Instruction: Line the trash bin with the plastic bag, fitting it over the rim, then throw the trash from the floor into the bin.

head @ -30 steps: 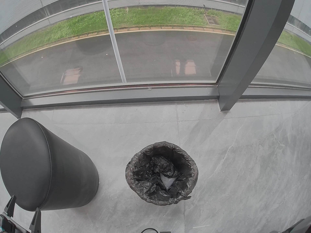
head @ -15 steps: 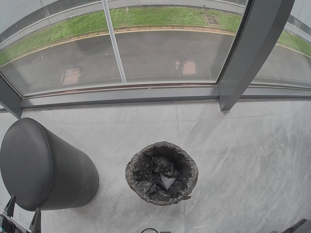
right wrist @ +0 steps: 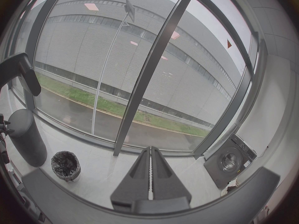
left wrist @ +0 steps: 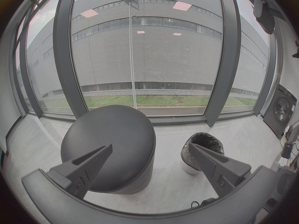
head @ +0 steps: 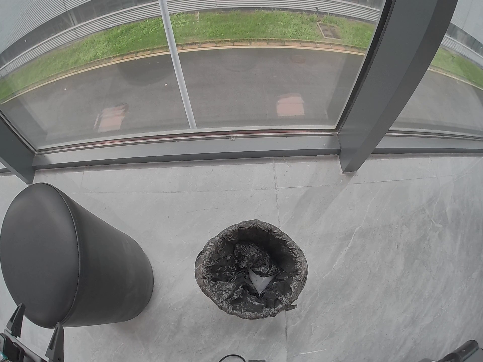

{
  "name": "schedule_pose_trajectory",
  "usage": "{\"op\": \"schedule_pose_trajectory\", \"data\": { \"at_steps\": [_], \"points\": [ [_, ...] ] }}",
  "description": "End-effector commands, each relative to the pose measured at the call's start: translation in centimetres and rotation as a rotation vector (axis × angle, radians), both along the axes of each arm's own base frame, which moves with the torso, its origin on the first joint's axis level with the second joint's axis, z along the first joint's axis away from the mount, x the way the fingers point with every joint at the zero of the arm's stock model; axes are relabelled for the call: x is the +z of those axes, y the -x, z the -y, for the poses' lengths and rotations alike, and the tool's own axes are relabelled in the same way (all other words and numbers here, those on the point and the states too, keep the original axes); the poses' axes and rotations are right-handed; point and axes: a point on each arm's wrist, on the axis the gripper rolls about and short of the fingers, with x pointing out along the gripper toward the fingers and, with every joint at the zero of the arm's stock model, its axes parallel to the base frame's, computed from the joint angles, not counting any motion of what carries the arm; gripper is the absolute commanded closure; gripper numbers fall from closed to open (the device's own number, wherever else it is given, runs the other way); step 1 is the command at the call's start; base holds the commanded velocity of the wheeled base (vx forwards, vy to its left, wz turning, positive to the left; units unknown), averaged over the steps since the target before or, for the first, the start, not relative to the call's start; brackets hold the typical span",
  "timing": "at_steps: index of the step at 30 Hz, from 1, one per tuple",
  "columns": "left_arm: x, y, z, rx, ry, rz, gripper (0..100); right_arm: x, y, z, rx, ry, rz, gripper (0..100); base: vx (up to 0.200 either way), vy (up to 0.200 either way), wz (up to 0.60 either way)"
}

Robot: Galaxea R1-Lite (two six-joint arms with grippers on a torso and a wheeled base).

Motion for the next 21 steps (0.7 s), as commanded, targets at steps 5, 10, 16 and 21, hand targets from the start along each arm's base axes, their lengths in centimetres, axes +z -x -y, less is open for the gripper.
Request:
{"op": "schedule_pose_trajectory", "data": {
  "at_steps": [5, 10, 16, 21],
  "points": [
    [-0.5, 0.0, 0.0, 0.000, 0.000, -0.001, 0, -4.7, -2.8, 0.5, 0.017, 0.011, 0.092, 100, 0.000, 0.000, 0.00],
    [-0.5, 0.0, 0.0, 0.000, 0.000, 0.001, 0, -6.4, -3.7, 1.1, 0.051, 0.007, 0.079, 100, 0.000, 0.000, 0.00],
    [-0.5, 0.0, 0.0, 0.000, 0.000, 0.001, 0, -8.3, -4.6, 2.0, 0.088, -0.002, 0.068, 100, 0.000, 0.000, 0.00],
    [-0.5, 0.0, 0.0, 0.000, 0.000, 0.001, 0, -9.8, -4.7, 2.5, 0.116, -0.005, 0.059, 100, 0.000, 0.000, 0.00]
  ]
}}
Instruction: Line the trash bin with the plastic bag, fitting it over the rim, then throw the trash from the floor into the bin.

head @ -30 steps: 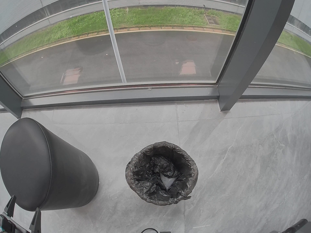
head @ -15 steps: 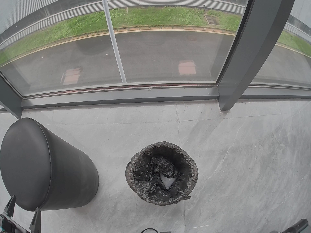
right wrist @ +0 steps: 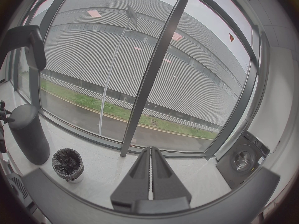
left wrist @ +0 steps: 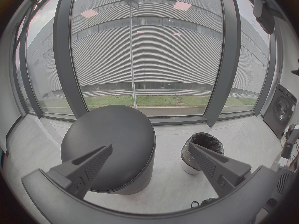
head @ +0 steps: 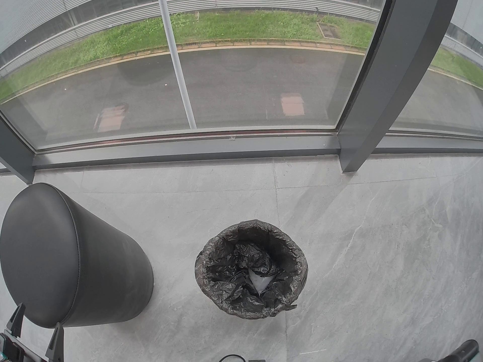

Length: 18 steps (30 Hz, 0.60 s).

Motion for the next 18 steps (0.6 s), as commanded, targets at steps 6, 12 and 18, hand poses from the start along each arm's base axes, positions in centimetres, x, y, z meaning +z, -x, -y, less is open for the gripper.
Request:
{"op": "schedule_pose_trajectory", "data": {
  "at_steps": [6, 12, 18],
  "points": [
    [-0.5, 0.0, 0.0, 0.000, 0.000, 0.001, 0, -4.4, 0.4, 0.4, 0.023, 0.000, 0.003, 100, 0.000, 0.000, 0.00],
    [-0.5, 0.0, 0.0, 0.000, 0.000, 0.001, 0, -5.6, -0.3, 0.2, 0.027, -0.031, -0.022, 100, 0.000, 0.000, 0.00],
    [-0.5, 0.0, 0.0, 0.000, 0.000, 0.001, 0, -6.6, -2.0, 0.2, 0.041, -0.102, -0.064, 100, 0.000, 0.000, 0.00]
  ]
}}
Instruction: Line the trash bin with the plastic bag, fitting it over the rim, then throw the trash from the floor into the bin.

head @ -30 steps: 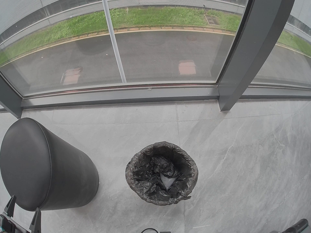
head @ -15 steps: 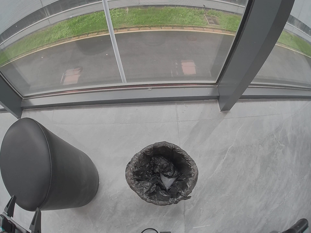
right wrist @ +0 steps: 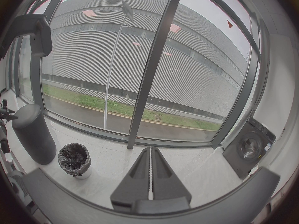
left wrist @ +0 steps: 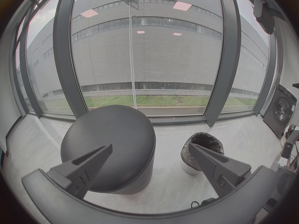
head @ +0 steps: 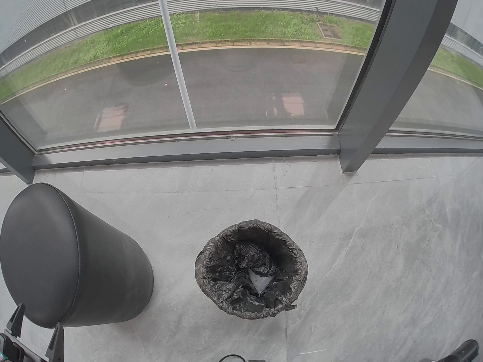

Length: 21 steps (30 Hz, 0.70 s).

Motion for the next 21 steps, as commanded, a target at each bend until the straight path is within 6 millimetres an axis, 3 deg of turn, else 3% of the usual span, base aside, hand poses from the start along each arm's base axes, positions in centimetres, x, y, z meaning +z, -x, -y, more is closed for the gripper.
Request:
{"op": "schedule_pose_trajectory", "data": {
  "at_steps": [1, 3, 7, 9, 10, 11, 21],
  "points": [
    [-0.5, 0.0, 0.0, 0.001, 0.000, 0.000, 0, -1.1, -1.3, 0.0, 0.007, -0.048, -0.006, 100, 0.000, 0.000, 0.00],
    [-0.5, 0.0, 0.0, 0.001, 0.000, 0.000, 0, -1.3, -2.2, 0.0, 0.013, -0.078, 0.014, 100, 0.000, 0.000, 0.00],
    [-0.5, 0.0, 0.0, 0.001, 0.000, 0.000, 0, -3.4, -6.0, 0.0, 0.016, -0.140, 0.028, 100, 0.000, 0.000, 0.00],
    [-0.5, 0.0, 0.0, 0.001, 0.000, 0.000, 0, -3.4, -6.0, 0.0, 0.016, -0.140, 0.028, 100, 0.000, 0.000, 0.00],
    [-0.5, 0.0, 0.0, 0.001, 0.000, 0.000, 0, -5.1, -7.9, 0.0, 0.019, -0.150, 0.013, 100, 0.000, 0.000, 0.00],
    [-0.5, 0.0, 0.0, 0.001, 0.000, 0.000, 0, -5.7, -8.5, 0.0, 0.023, -0.148, 0.008, 100, 0.000, 0.000, 0.00],
    [-0.5, 0.0, 0.0, 0.001, 0.000, 0.000, 0, -10.6, -11.6, -0.1, 0.047, -0.144, -0.077, 100, 0.000, 0.000, 0.00]
  ]
}}
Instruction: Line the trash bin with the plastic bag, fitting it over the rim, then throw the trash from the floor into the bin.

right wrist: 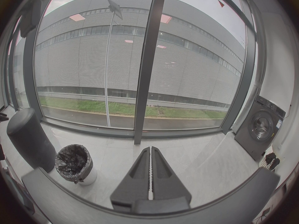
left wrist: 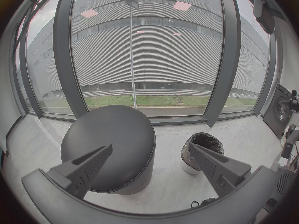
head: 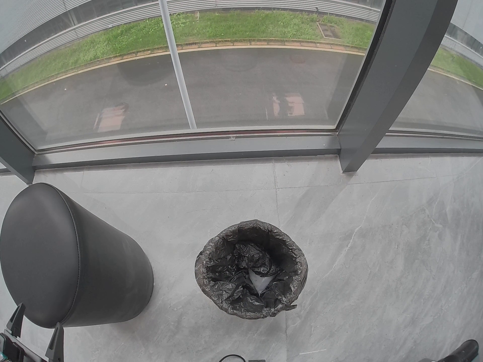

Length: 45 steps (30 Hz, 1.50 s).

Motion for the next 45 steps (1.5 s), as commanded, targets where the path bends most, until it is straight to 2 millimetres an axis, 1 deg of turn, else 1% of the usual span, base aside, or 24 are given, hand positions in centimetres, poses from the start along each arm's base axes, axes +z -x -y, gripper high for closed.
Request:
{"op": "schedule_pose_trajectory", "data": {
  "at_steps": [1, 4, 6, 20, 25, 39, 42, 45],
  "points": [
    [-0.5, 0.0, 0.0, 0.000, 0.001, 0.000, 0, -3.3, -1.6, -0.1, 0.025, -0.004, -0.070, 100, 0.000, 0.000, 0.00],
    [-0.5, 0.0, 0.0, 0.000, 0.001, 0.000, 0, -4.5, -2.0, -0.1, 0.025, -0.004, -0.097, 100, 0.000, 0.000, 0.00],
    [-0.5, 0.0, 0.0, 0.000, 0.001, 0.000, 0, -4.9, -2.2, -0.1, 0.033, -0.008, -0.098, 100, 0.000, 0.000, 0.00],
    [-0.5, 0.0, 0.0, 0.000, 0.001, 0.000, 0, -4.9, -2.3, -0.2, 0.108, -0.023, -0.086, 100, 0.000, 0.000, 0.00],
    [-0.5, 0.0, 0.0, 0.000, 0.001, 0.000, 0, -4.8, -2.3, -0.3, 0.135, -0.003, -0.078, 100, 0.000, 0.000, 0.00],
    [-0.5, 0.0, 0.0, 0.000, 0.001, 0.000, 0, -4.9, -2.3, -0.3, 0.143, -0.026, -0.080, 100, 0.000, 0.000, 0.00],
    [-0.5, 0.0, 0.0, 0.000, 0.001, 0.000, 0, -5.1, -2.3, -0.5, 0.227, -0.007, -0.100, 100, 0.000, 0.000, 0.00],
    [-0.5, 0.0, 0.0, 0.000, 0.001, 0.000, 0, -5.3, -2.3, -0.5, 0.231, -0.005, -0.113, 100, 0.000, 0.000, 0.00]
  ]
}}
